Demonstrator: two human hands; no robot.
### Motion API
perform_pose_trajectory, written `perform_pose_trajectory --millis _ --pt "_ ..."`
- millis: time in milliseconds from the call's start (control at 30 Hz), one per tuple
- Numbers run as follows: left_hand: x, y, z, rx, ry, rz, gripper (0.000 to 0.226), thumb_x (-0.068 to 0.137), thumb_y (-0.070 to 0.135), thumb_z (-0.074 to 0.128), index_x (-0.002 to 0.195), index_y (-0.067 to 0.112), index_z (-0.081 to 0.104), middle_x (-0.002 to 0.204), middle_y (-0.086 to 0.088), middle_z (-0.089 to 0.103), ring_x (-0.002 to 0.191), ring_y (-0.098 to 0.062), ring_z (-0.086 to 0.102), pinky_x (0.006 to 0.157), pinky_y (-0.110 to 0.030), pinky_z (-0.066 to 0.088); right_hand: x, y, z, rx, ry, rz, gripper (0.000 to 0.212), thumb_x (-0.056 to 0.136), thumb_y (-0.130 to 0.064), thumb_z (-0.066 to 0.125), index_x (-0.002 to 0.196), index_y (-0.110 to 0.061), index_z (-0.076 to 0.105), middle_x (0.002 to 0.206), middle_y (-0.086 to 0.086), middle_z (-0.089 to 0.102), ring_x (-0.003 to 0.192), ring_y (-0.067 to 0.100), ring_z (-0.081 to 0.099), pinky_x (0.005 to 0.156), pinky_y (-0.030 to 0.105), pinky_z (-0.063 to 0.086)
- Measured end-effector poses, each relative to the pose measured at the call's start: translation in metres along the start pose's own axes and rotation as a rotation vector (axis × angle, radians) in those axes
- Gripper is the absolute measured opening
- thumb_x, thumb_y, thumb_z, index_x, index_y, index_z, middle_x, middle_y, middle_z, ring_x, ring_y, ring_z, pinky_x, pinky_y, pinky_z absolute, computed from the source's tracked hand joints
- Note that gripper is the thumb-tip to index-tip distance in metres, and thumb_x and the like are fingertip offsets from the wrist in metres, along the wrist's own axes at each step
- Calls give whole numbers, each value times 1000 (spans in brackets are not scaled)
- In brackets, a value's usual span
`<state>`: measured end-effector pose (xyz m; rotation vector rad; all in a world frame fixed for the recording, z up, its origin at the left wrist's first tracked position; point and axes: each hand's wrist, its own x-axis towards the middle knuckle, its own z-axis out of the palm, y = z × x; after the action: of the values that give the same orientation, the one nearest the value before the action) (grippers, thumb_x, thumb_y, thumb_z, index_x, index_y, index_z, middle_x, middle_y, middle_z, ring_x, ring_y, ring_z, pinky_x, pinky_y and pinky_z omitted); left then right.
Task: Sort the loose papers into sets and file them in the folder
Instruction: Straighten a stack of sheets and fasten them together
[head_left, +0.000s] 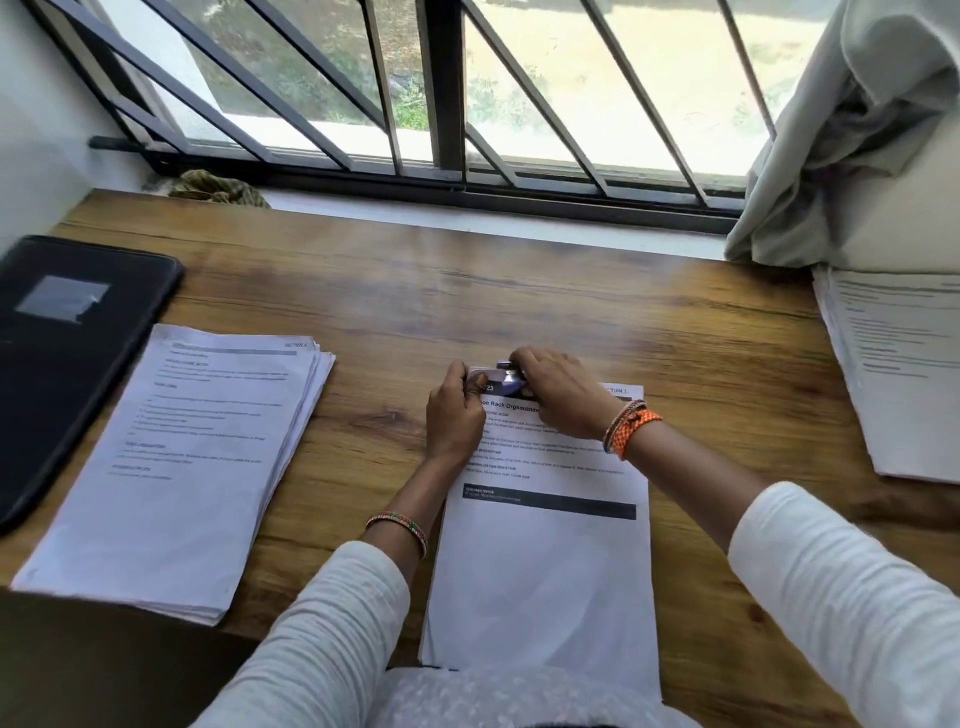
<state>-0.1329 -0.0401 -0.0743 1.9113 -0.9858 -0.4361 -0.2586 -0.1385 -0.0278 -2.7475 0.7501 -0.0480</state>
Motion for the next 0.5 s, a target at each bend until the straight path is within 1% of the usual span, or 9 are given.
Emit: perform_pose_trajectory --millis 67,133,167,200,233,300,367,433,500 --pt "1 2 3 29 -28 -16 17 97 17 50 81 10 47 72 -8 60 65 -26 53 57 -41 41 -7 7 4 67 93 54 30 80 -12 47 111 -9 49 94 4 50 84 21 46 75 32 32" --pt "2 4 4 67 -47 -29 19 97 21 50 82 8 49 74 -10 61 68 -30 54 59 -42 40 -8 5 9 44 195 82 33 72 -25 46 100 -10 51 86 2 49 77 20 44 71 33 33" --pt "2 4 5 78 -48 -34 20 97 21 50 82 8 49 75 -11 62 69 -31 54 59 -41 40 -7 2 11 15 255 89 30 69 -27 45 93 -11 50 82 1 48 74 19 43 69 32 31" --pt "3 4 4 79 -47 -38 20 97 20 50 82 7 49 75 -12 62 69 -32 54 59 -41 39 -4 -3 12 6 304 104 24 68 -27 44 87 -13 49 79 1 45 72 19 41 68 31 27" --pt "4 4 3 72 -47 -43 21 97 19 50 81 6 49 75 -12 62 70 -33 55 59 -40 38 -1 -7 12 21 319 128 19 68 -25 43 83 -15 46 78 0 43 72 18 39 68 30 24" --pt "5 4 0 59 -49 -51 22 97 19 51 81 3 50 75 -13 61 70 -32 54 59 -40 37 3 -14 13 70 290 149 14 69 -22 39 82 -17 42 78 1 43 73 19 39 69 31 20" --pt "5 6 -1 57 -62 -62 23 97 21 51 82 3 50 76 -13 61 70 -31 54 59 -40 37 8 -13 14 104 287 136 14 70 -22 39 83 -17 42 79 3 48 73 21 43 69 32 21" --pt "6 8 -2 61 -75 -74 23 97 22 50 83 4 50 77 -12 62 72 -32 55 61 -41 40 13 -8 12 236 384 208 13 73 -22 46 84 -16 49 78 0 54 74 21 49 68 32 24" --pt "7 8 -1 67 -74 -79 21 96 20 49 83 4 50 78 -12 62 73 -32 56 62 -41 42 15 -1 2 439 551 344 12 74 -17 57 87 -15 56 72 -9 55 70 16 50 69 31 31"
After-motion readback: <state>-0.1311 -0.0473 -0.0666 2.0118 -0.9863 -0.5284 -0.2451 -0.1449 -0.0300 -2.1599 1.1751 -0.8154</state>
